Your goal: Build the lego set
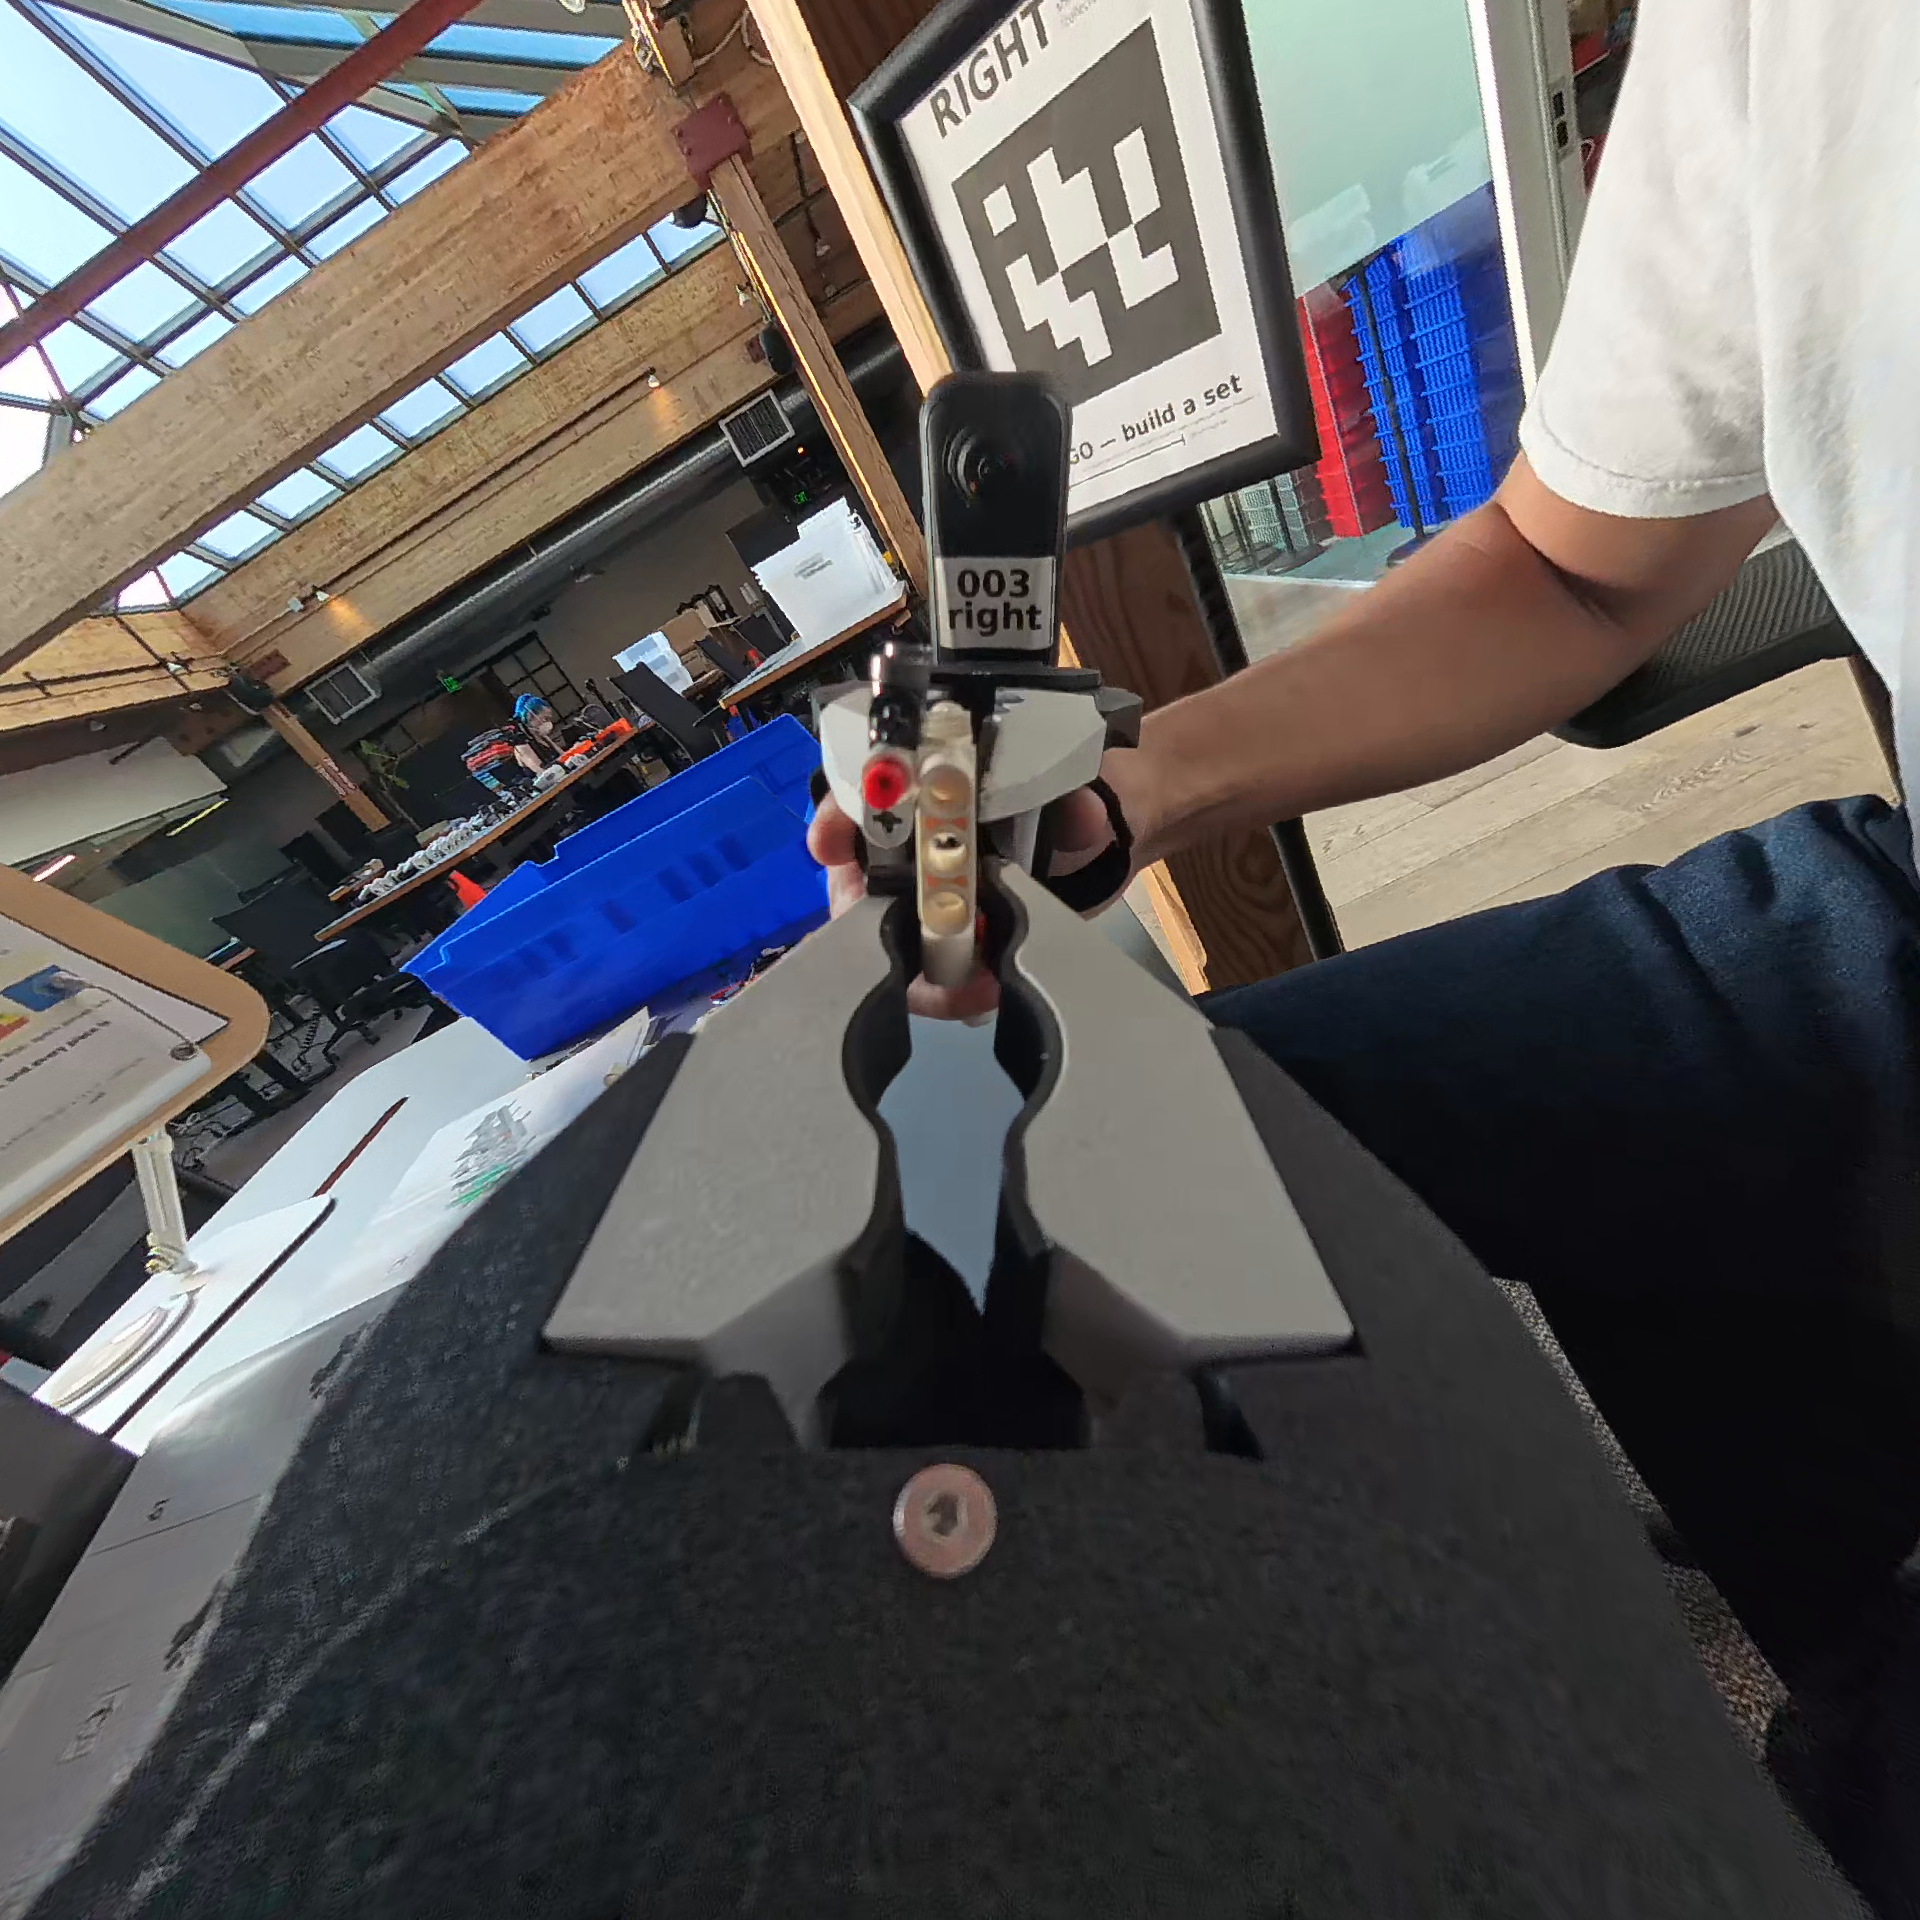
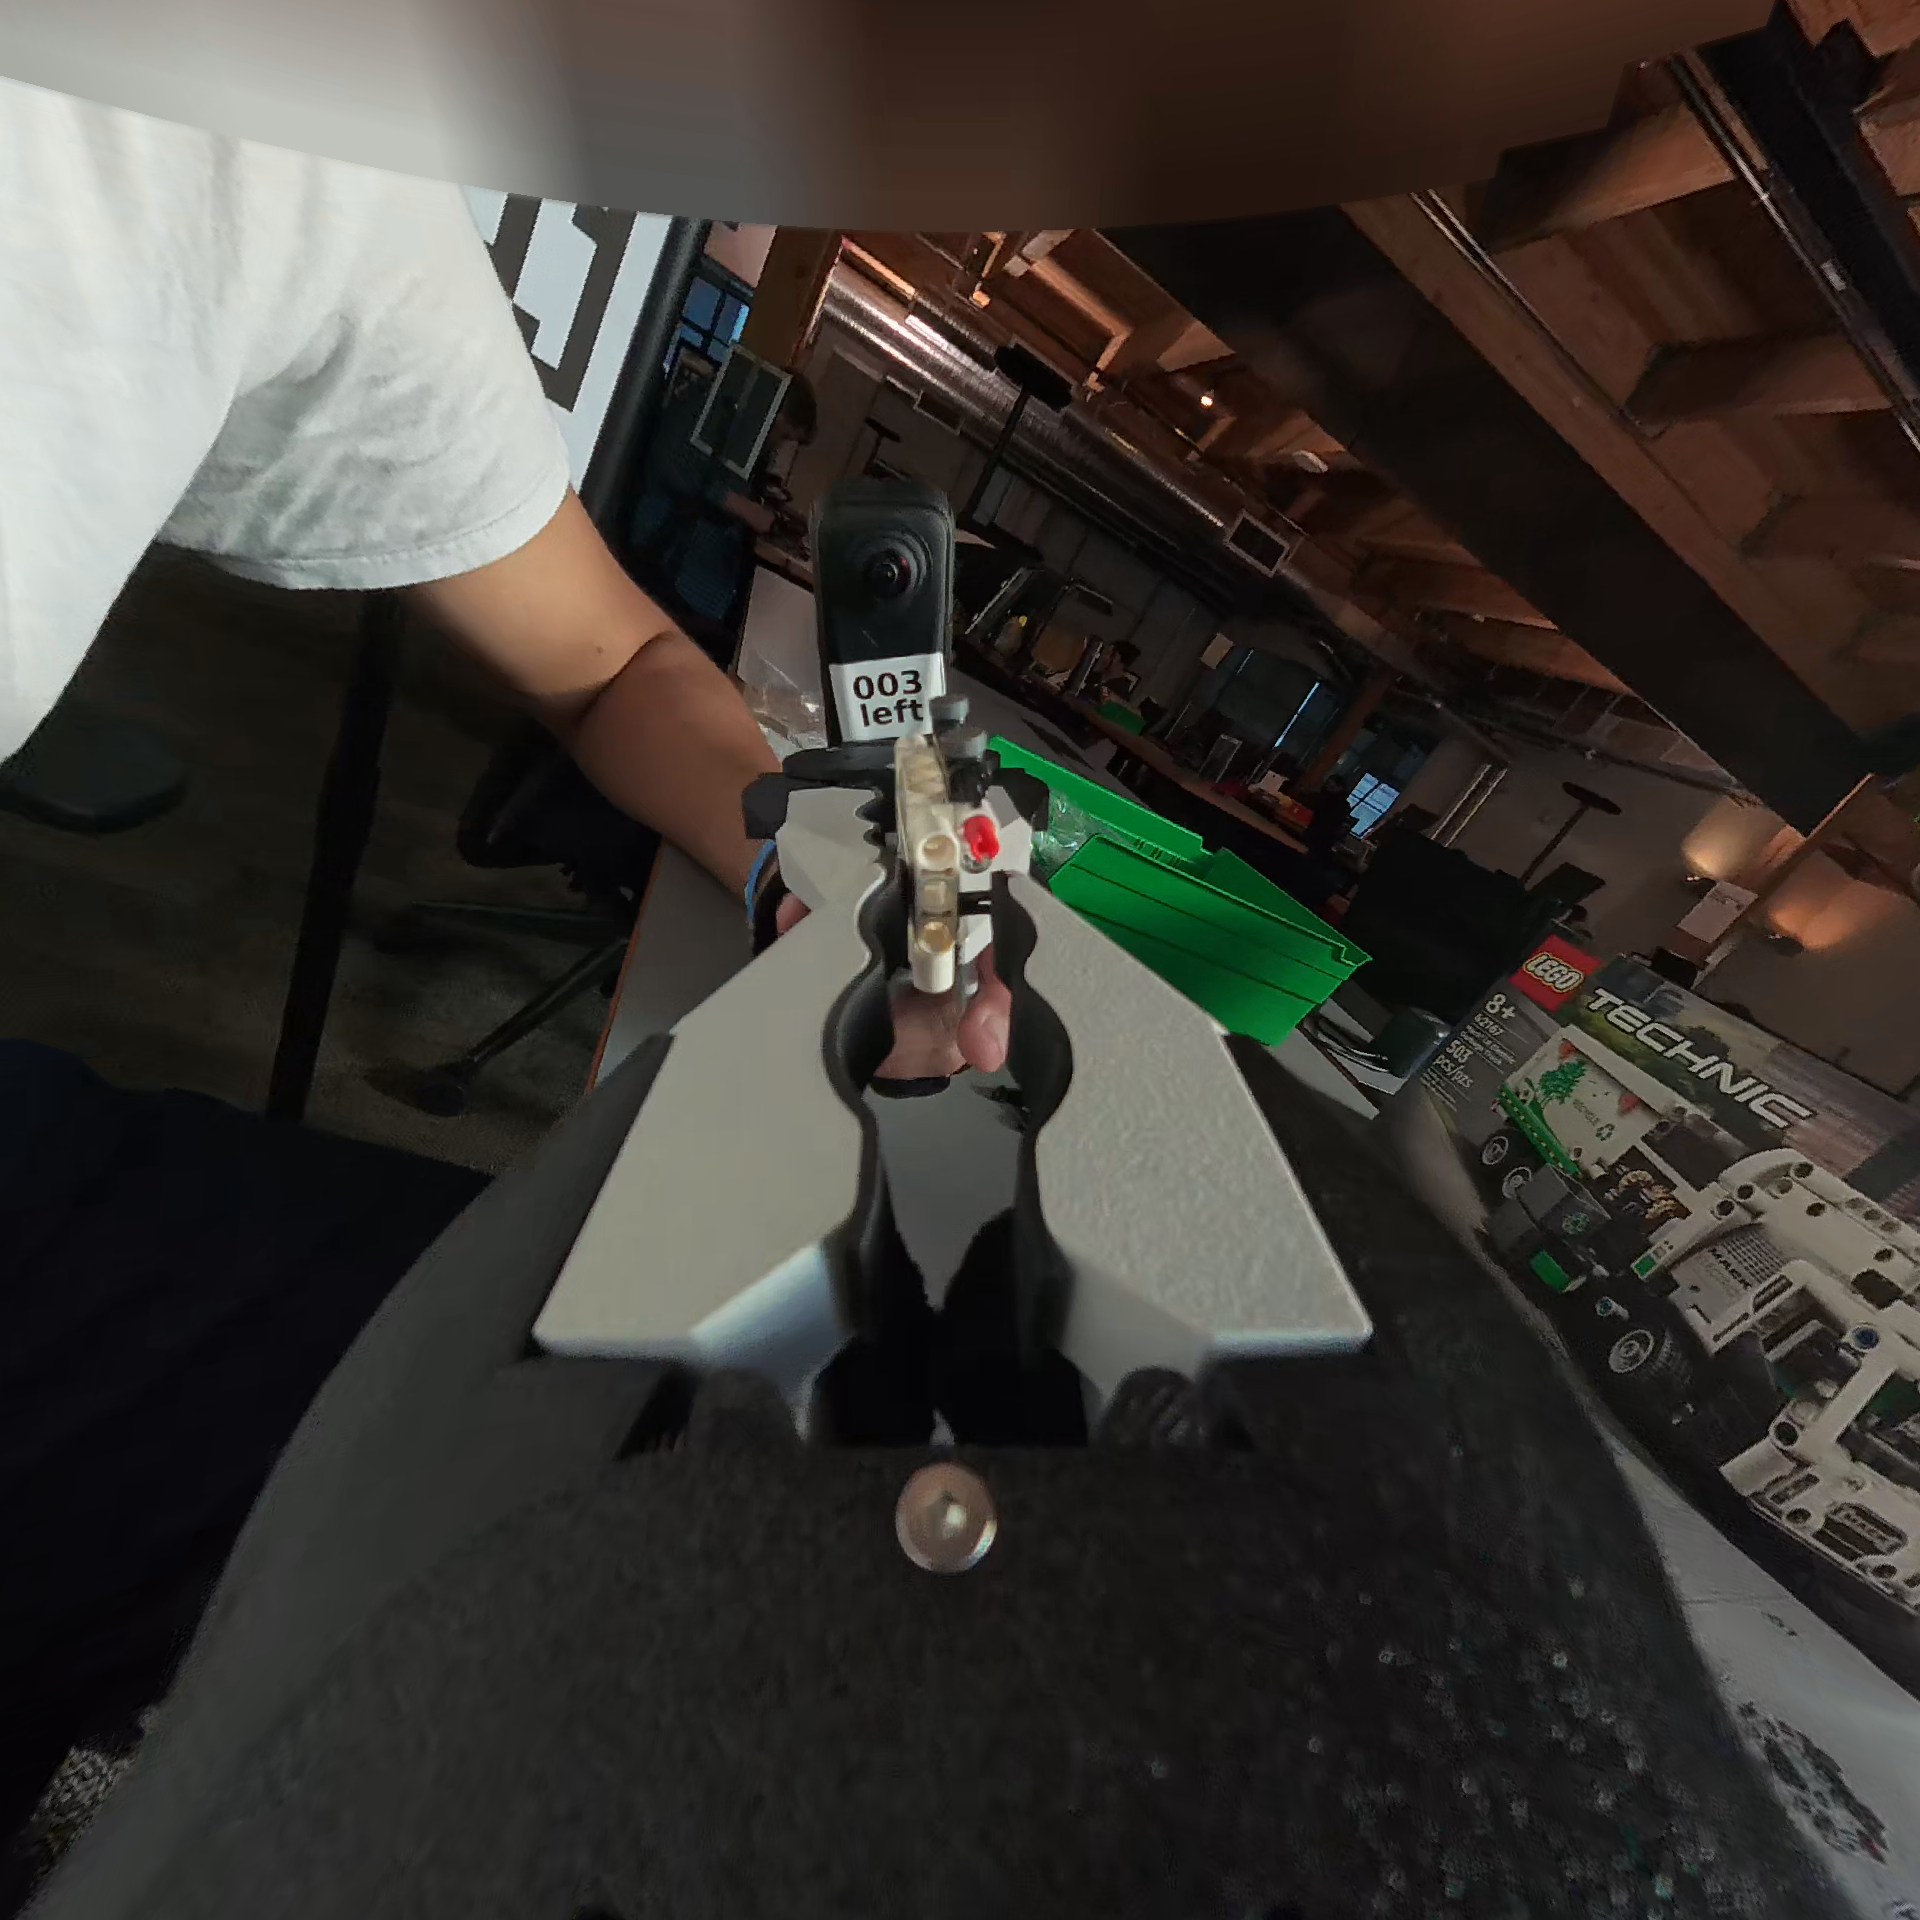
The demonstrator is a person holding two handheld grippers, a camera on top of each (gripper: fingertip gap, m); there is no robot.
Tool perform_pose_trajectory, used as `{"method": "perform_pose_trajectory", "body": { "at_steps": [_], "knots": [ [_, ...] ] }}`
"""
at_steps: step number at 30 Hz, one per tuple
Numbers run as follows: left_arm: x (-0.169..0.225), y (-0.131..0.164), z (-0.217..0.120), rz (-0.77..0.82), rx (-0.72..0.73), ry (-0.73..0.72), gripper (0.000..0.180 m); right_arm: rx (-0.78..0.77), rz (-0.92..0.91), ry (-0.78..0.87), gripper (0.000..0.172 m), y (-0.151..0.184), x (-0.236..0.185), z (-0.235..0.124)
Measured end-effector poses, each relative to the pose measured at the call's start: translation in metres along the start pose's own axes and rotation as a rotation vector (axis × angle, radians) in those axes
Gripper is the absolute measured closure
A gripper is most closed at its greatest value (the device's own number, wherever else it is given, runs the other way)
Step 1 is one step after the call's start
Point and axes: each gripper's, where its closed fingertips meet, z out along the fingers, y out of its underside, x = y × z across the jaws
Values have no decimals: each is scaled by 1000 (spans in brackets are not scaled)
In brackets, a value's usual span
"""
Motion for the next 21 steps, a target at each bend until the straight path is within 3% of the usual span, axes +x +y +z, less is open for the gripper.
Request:
{"method": "perform_pose_trajectory", "body": {
  "at_steps": [2, 8, 13, 18, 21],
  "knots": [
    [-7, 1, -1, -61, -15, -17, 174, 22, 72, 38, 157, 2, 8, 1],
    [-47, 24, -9, -491, -77, -65, 173, -119, 315, 215, 147, 22, 45, -16],
    [-52, 35, -10, -553, -112, -81, 173, -336, 563, 266, 143, 35, 61, -49],
    [-55, 38, -10, -599, -101, -93, 173, -690, 676, 382, 143, 82, 56, -107],
    [-57, 39, -11, -684, -76, -79, 173, -657, 667, 362, 141, 73, 41, -93]
  ]
}}
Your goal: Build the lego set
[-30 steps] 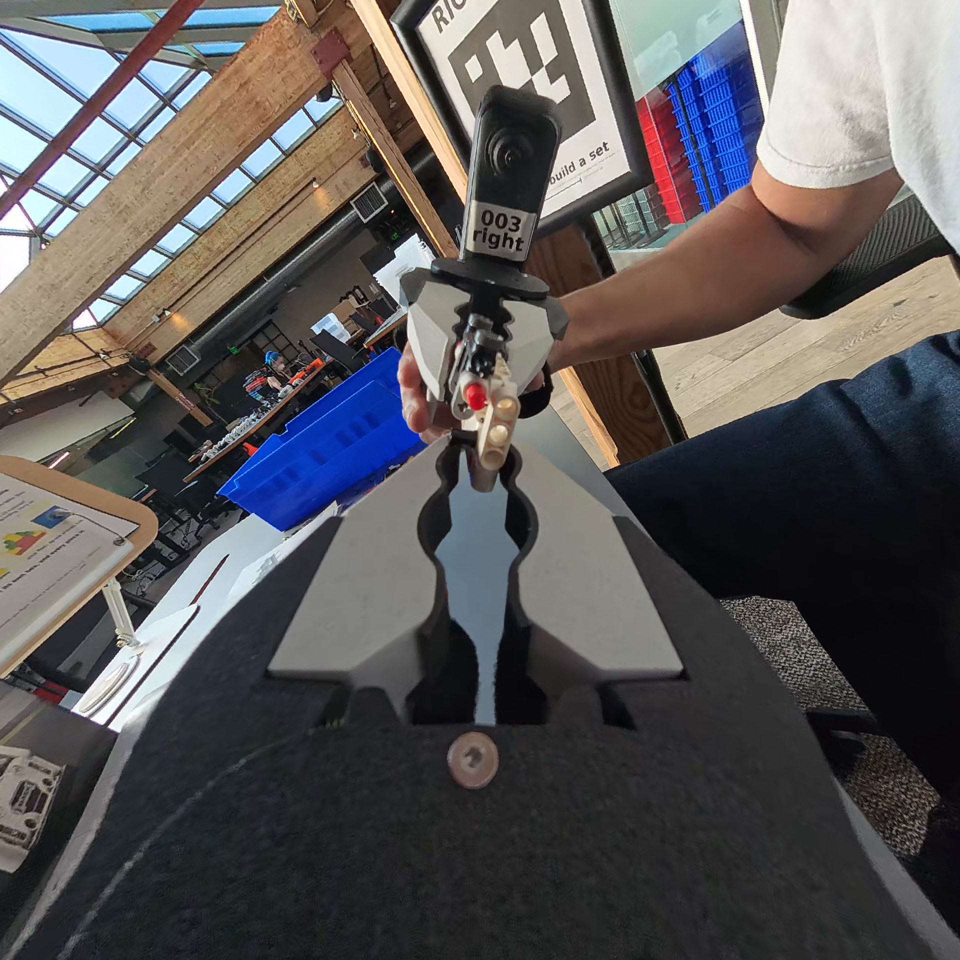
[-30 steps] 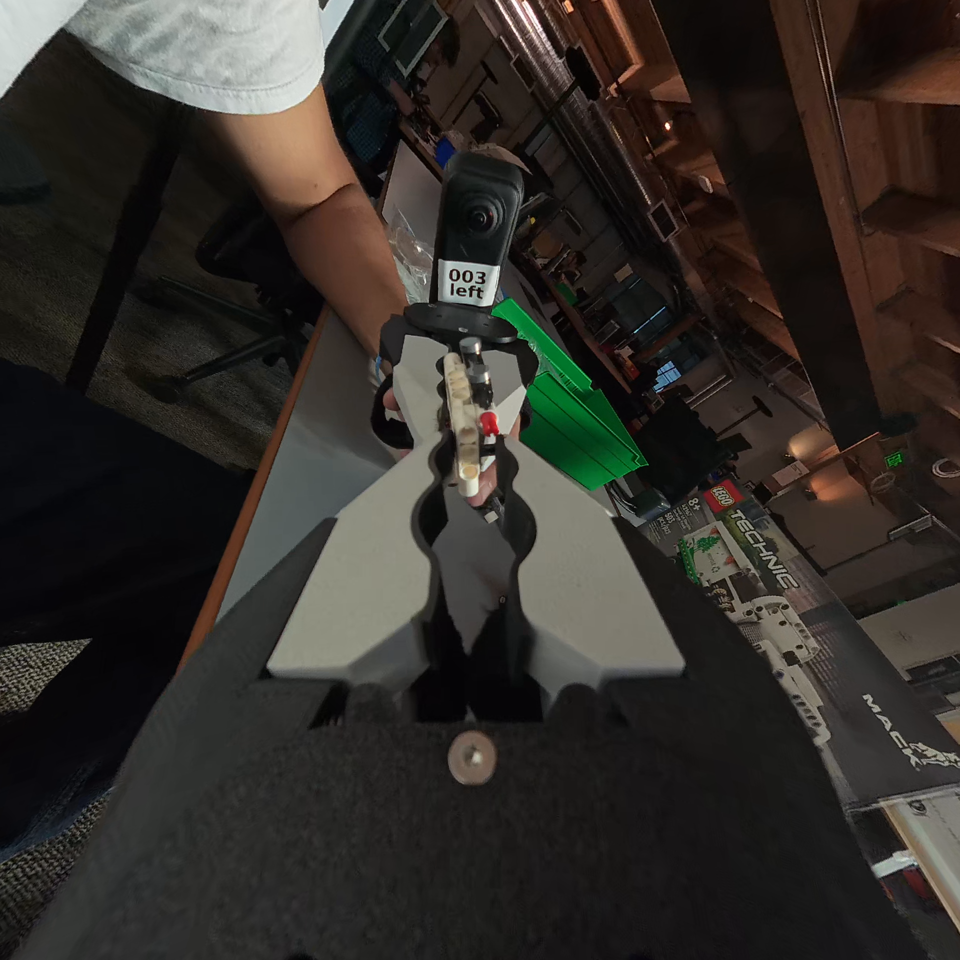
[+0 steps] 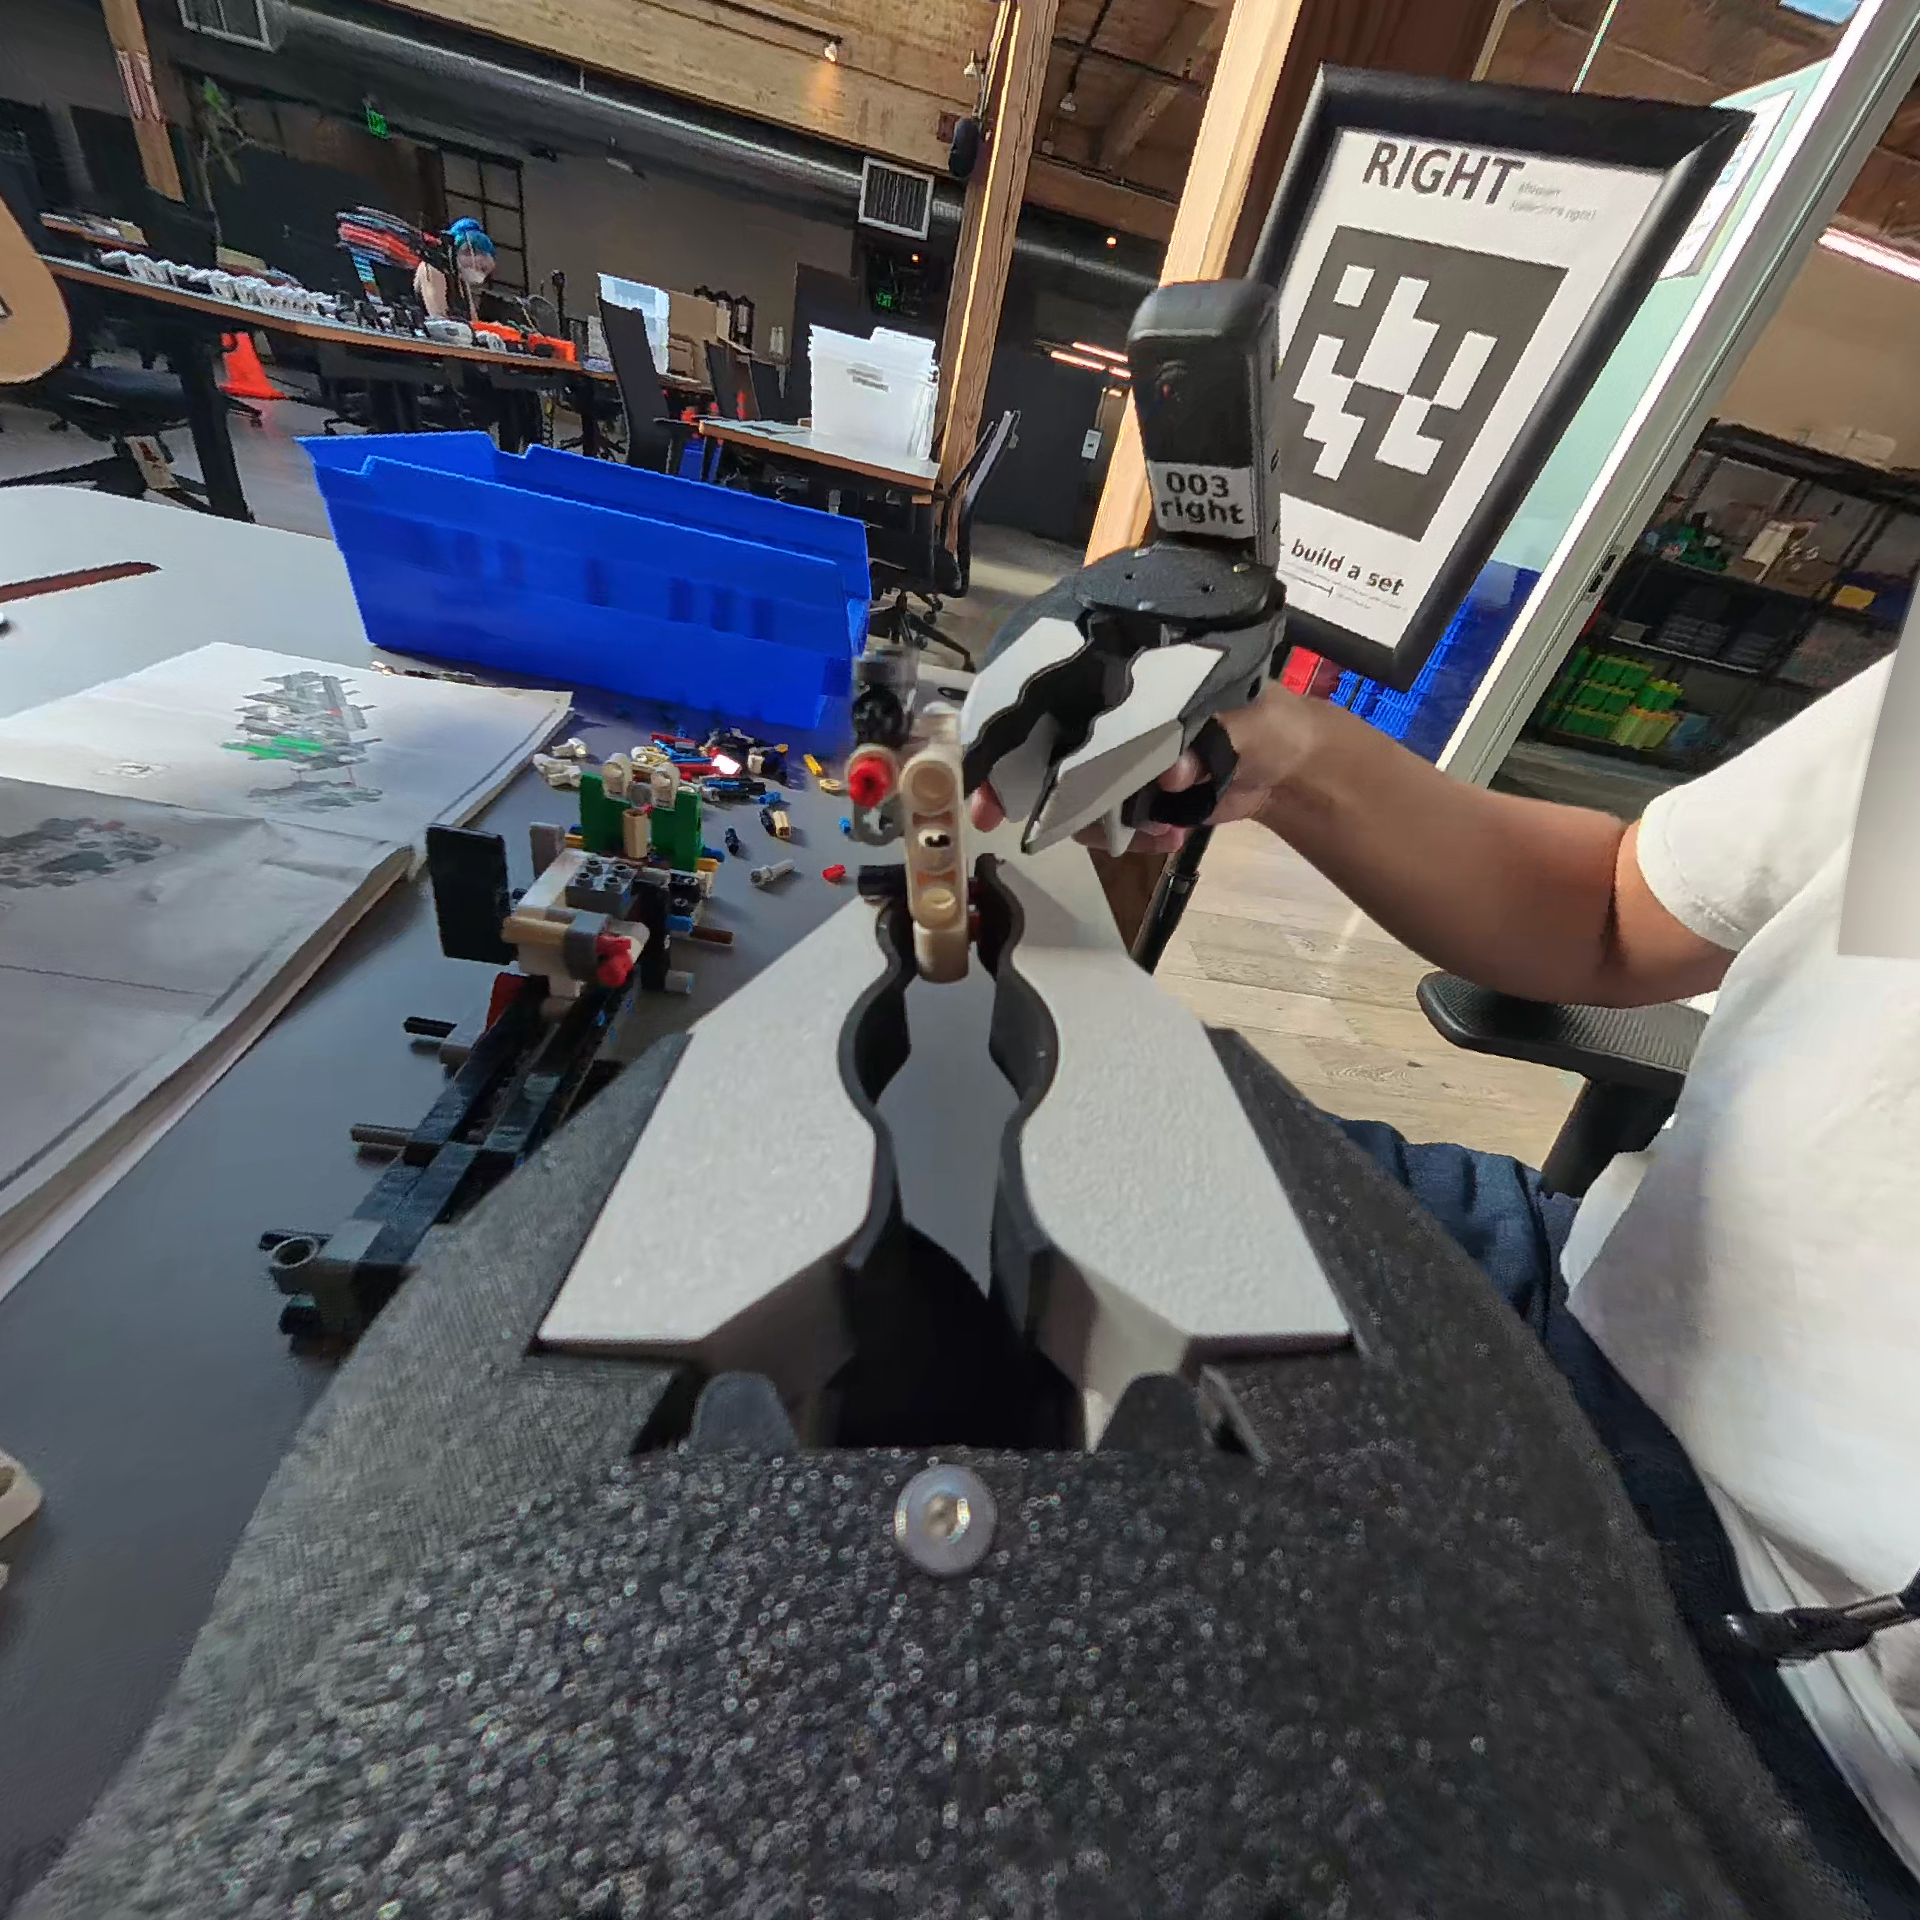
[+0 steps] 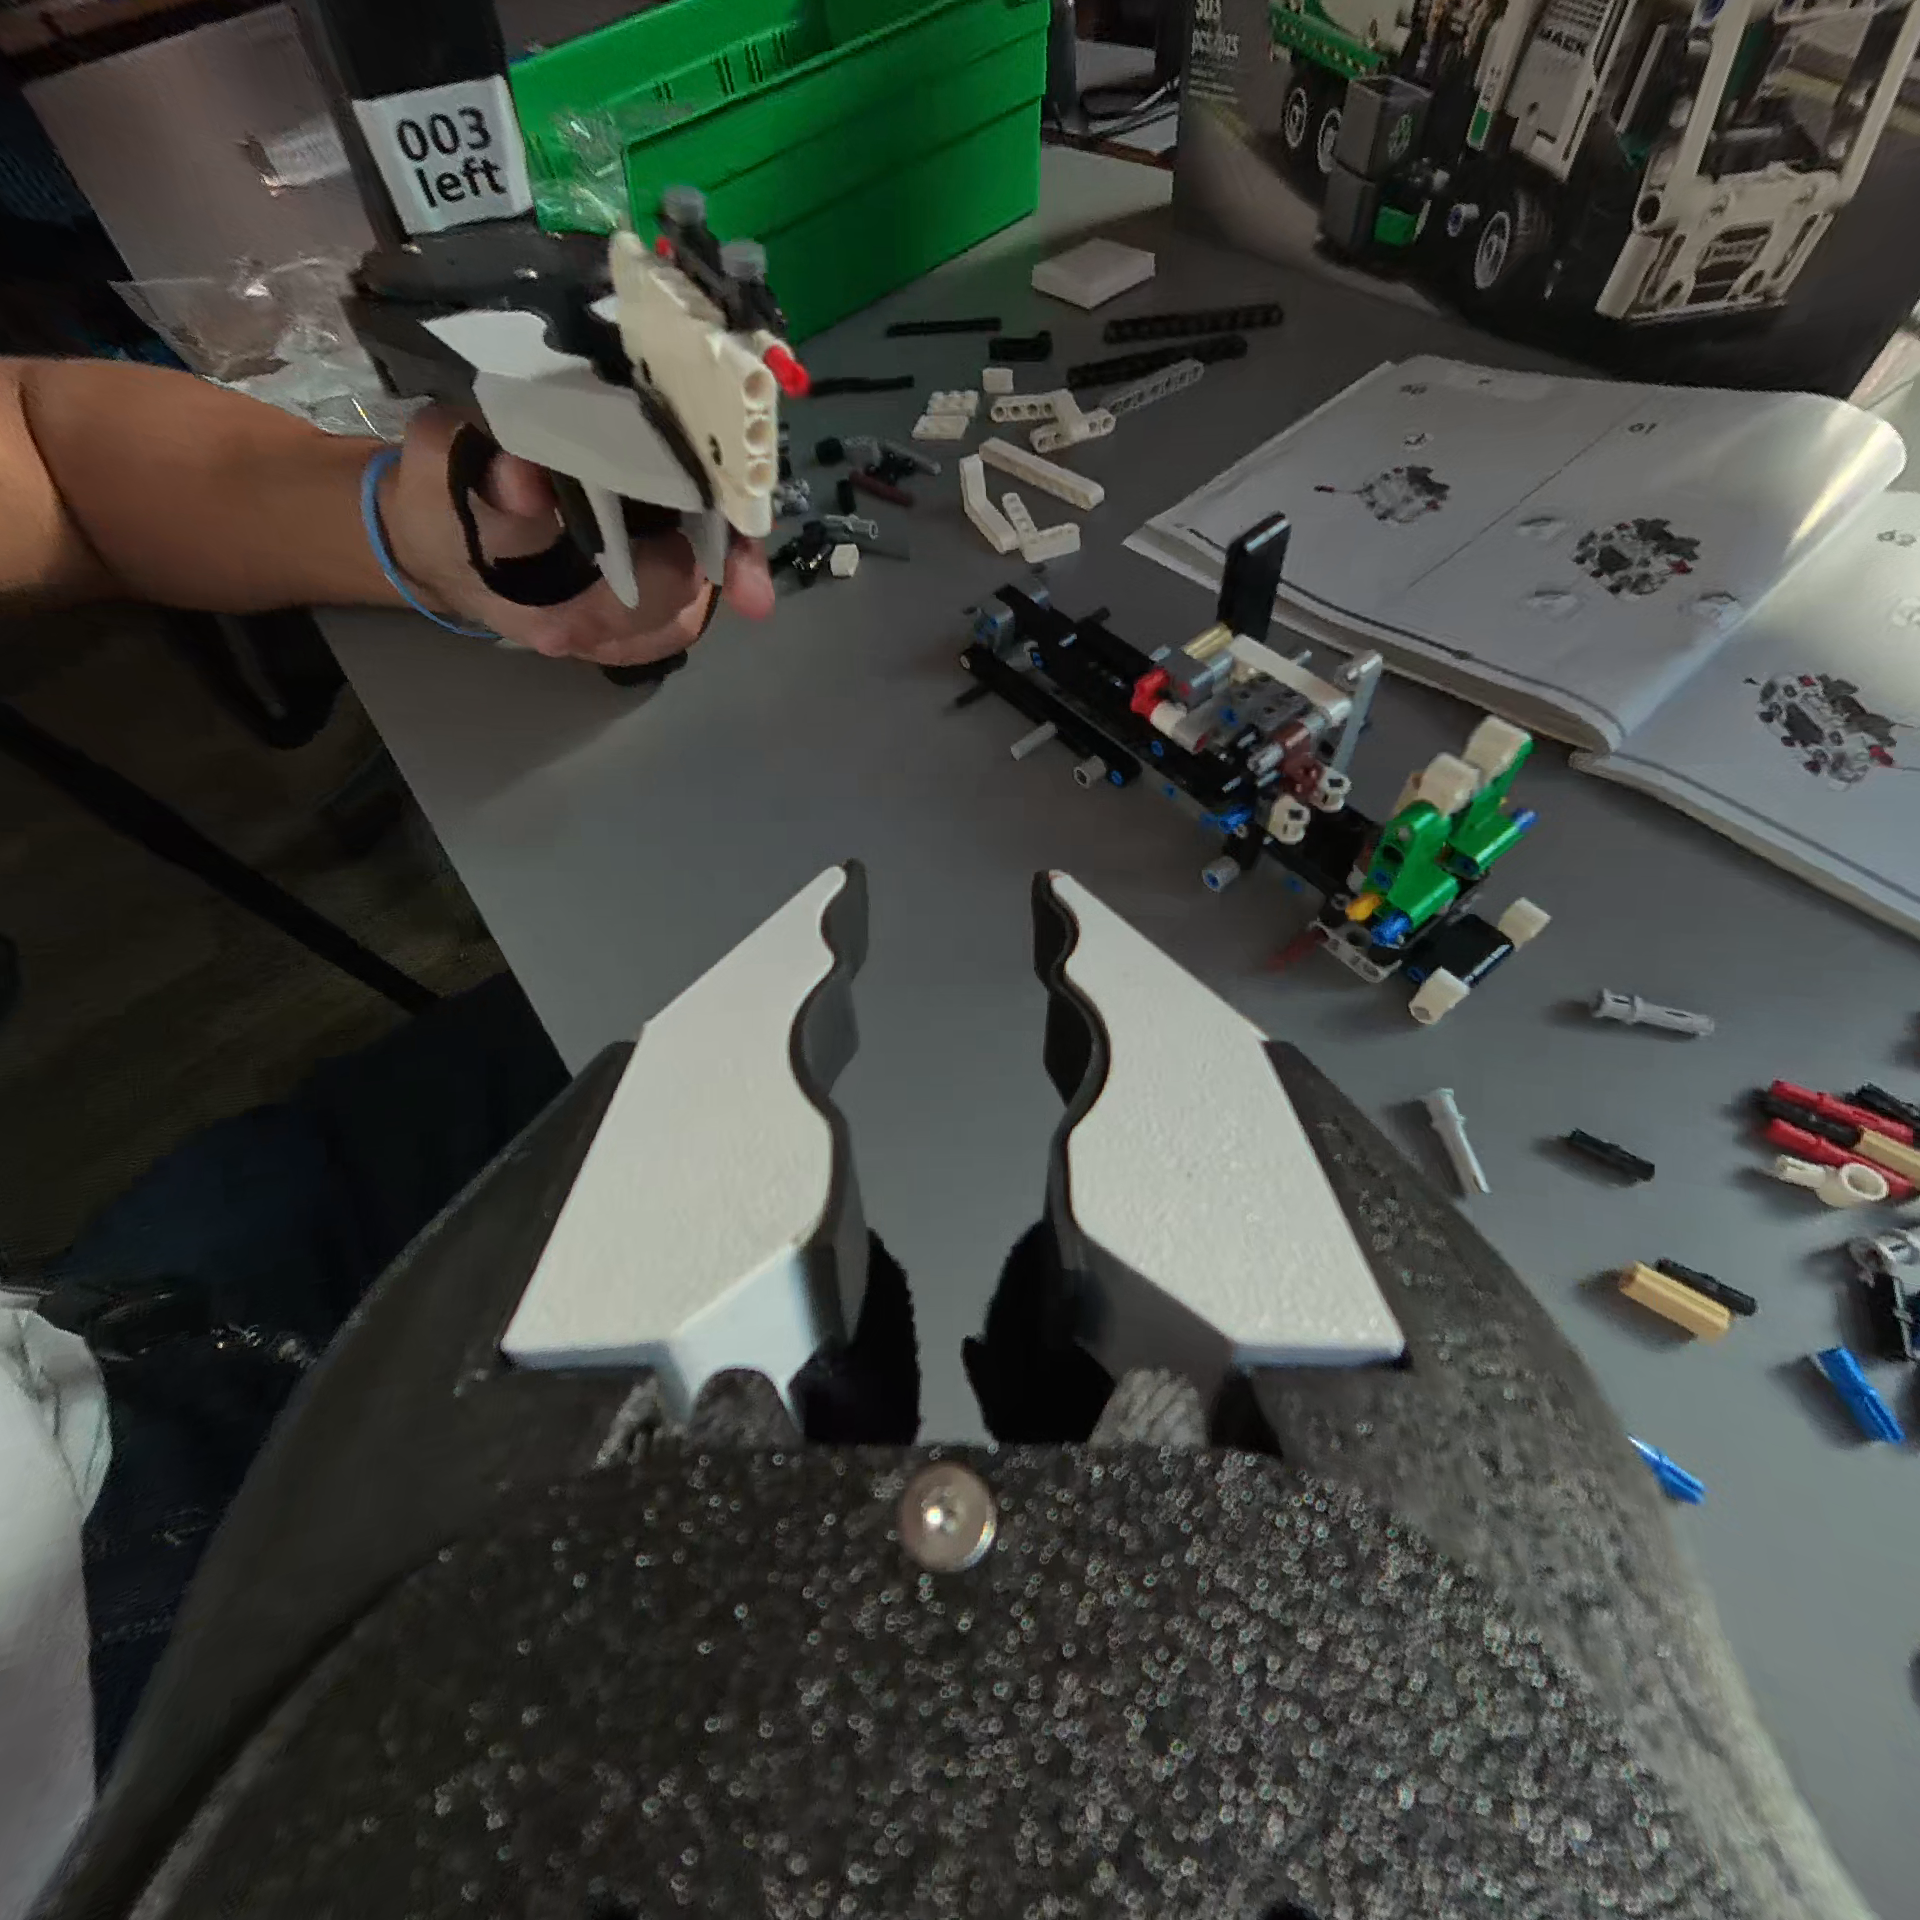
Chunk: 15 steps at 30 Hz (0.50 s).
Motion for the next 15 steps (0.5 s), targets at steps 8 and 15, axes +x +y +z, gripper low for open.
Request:
{"method": "perform_pose_trajectory", "body": {
  "at_steps": [8, 15],
  "knots": [
    [33, -2, 4, -69, 28, 179, 174, 352, 77, -262, 144, -63, -64, 35],
    [43, -1, 5, -23, 33, 203, 173, 326, 122, -360, 158, -60, -73, 37]
  ]
}}
